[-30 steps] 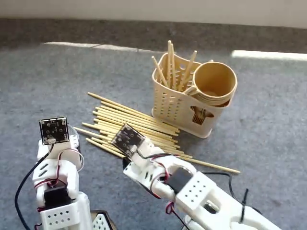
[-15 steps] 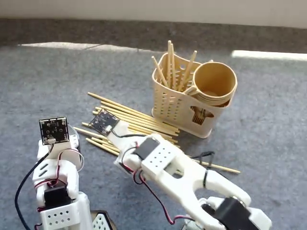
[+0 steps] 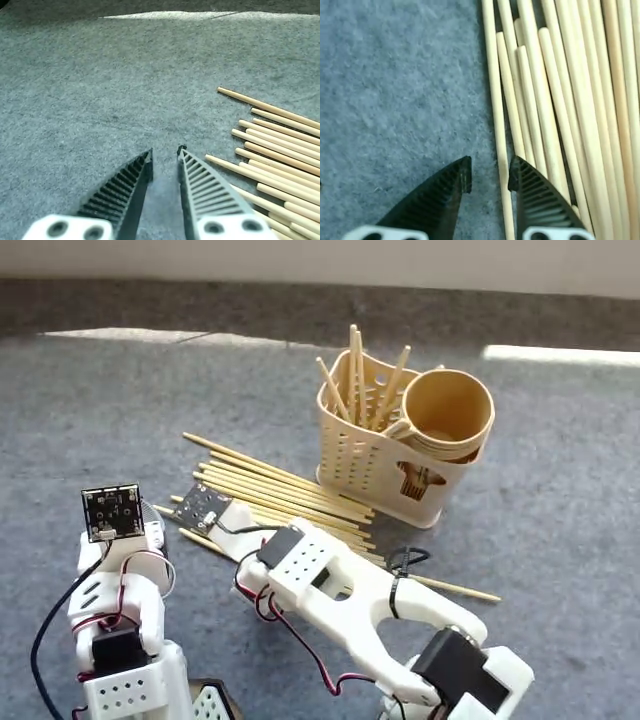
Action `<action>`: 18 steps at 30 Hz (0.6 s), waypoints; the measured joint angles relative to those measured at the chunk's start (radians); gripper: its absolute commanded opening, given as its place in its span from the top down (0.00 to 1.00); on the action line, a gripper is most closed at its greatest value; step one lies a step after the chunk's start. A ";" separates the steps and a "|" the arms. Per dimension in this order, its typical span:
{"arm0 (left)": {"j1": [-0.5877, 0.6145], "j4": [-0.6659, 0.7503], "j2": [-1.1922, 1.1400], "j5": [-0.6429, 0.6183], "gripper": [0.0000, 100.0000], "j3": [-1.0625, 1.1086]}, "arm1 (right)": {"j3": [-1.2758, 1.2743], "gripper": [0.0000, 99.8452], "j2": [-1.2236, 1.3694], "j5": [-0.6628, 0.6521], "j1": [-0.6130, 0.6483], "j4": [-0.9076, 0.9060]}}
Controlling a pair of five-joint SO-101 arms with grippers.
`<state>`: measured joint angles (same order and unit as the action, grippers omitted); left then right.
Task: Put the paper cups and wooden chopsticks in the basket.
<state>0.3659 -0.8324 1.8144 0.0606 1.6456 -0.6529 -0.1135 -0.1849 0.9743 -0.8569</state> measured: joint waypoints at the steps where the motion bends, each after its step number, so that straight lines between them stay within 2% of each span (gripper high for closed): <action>1: 0.000 0.000 0.000 0.000 0.91 0.000 | 0.000 0.87 0.000 0.000 0.000 0.009; 6: 0.000 0.000 0.000 0.000 0.91 0.000 | 0.000 0.87 0.009 0.000 0.000 0.025; 11: 0.000 0.000 0.000 0.000 0.91 0.000 | 0.009 0.88 0.123 -0.002 -0.002 0.029; 16: 0.000 0.000 0.000 0.000 0.91 0.000 | 0.055 0.99 0.175 -0.003 -0.012 0.028; 18: 0.000 0.000 0.000 0.000 0.91 0.000 | 0.066 0.99 0.187 -0.003 -0.020 0.028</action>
<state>0.3659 -0.8324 1.8144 0.0606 1.6456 -0.5869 0.0736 -0.1880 0.9544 -0.8293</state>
